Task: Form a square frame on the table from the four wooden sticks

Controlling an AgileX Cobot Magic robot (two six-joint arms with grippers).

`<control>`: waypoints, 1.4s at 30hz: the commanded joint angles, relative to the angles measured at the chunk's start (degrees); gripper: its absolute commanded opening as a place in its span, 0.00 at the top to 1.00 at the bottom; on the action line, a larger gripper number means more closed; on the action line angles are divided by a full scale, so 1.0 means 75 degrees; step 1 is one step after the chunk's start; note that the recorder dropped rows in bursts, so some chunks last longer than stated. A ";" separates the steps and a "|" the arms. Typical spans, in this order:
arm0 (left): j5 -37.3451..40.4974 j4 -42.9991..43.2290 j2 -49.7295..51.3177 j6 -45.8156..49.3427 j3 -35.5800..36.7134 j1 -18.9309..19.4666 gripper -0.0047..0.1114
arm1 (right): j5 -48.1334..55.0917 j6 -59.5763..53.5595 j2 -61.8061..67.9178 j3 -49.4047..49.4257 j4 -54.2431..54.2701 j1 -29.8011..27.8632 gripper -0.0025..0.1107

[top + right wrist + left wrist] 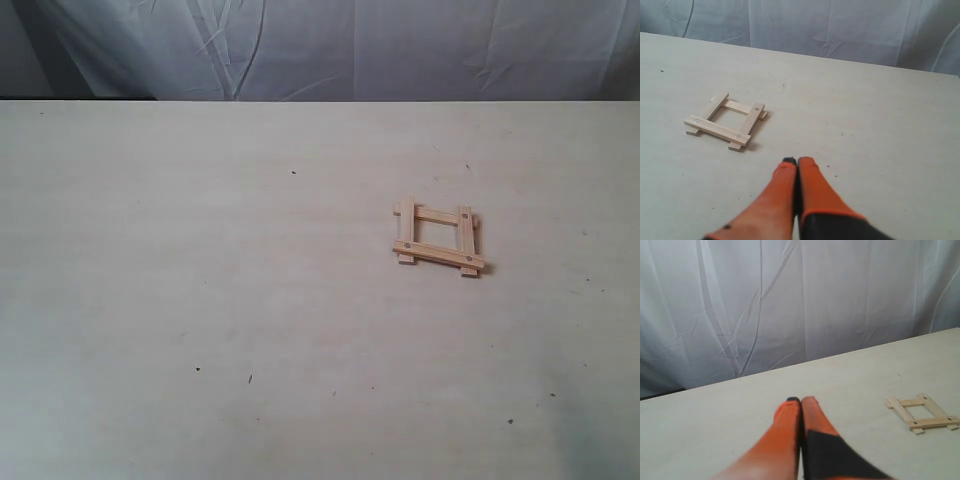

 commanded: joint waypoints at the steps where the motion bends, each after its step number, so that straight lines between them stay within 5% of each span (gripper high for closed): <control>1: -0.0047 0.0398 -0.0048 0.0023 0.0030 -0.0325 0.96 | -0.0110 -0.0033 -0.0049 0.0031 0.0037 -0.0051 0.97; 8: -0.0218 0.0931 -0.1149 0.0023 0.1238 -0.0192 0.96 | -0.0110 -0.0033 -0.0049 0.0031 0.0074 -0.0051 0.97; 17: -0.1265 0.1236 -0.2797 0.0007 0.3408 0.0711 0.96 | -0.0110 -0.0033 -0.0049 0.0031 0.0087 -0.0051 0.97; 25: -0.0904 0.1545 -0.2797 -0.0006 0.3458 0.0798 0.96 | -0.0110 -0.0033 -0.0049 0.0031 0.0087 -0.0051 0.97; 28: -0.0843 0.1943 -0.2797 -0.0848 0.3458 0.0798 0.96 | -0.0110 -0.0033 -0.0049 0.0031 0.0087 -0.0051 0.97; 34: -0.0858 0.4191 -0.2797 -0.4850 0.3458 0.0798 0.96 | -0.0110 -0.0033 -0.0049 0.0031 0.0087 -0.0051 0.97; 42: -0.0955 0.4318 -0.2797 -0.4926 0.3458 0.0798 0.96 | -0.0110 -0.0019 -0.0049 0.0031 0.0083 -0.0051 0.97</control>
